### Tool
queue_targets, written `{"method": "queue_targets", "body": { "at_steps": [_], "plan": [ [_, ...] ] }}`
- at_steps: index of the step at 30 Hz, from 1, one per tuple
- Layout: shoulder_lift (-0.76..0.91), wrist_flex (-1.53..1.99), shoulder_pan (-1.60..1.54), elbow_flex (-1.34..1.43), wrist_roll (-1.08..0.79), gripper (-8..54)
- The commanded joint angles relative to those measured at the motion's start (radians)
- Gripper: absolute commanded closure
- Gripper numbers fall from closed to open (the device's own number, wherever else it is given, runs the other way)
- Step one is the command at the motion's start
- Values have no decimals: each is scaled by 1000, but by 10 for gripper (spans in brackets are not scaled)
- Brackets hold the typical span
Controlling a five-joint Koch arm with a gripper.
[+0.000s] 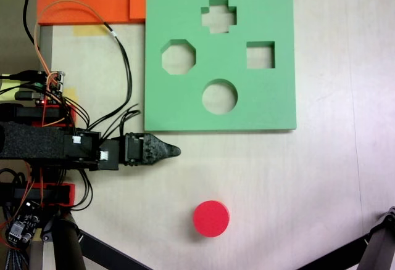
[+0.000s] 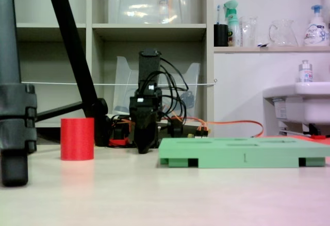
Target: Put the cylinder block into the corresponding hole
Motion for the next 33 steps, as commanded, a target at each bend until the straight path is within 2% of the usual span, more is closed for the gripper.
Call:
{"method": "queue_targets", "body": {
  "at_steps": [1,10,13,14,16,19,23,27,28,30,33],
  "plan": [
    [64,18,-11,69,-8,118],
    [66,18,-15,69,-8,115],
    [66,-67,-67,69,-2,95],
    [66,-172,-71,69,77,95],
    [66,-403,-95,69,453,96],
    [66,-660,-81,69,904,101],
    [66,-746,-23,69,1433,99],
    [51,-738,5,64,1692,103],
    [35,-715,15,64,1707,105],
    [-63,-712,74,44,1743,128],
    [-265,-854,103,52,1717,115]
  ]
}}
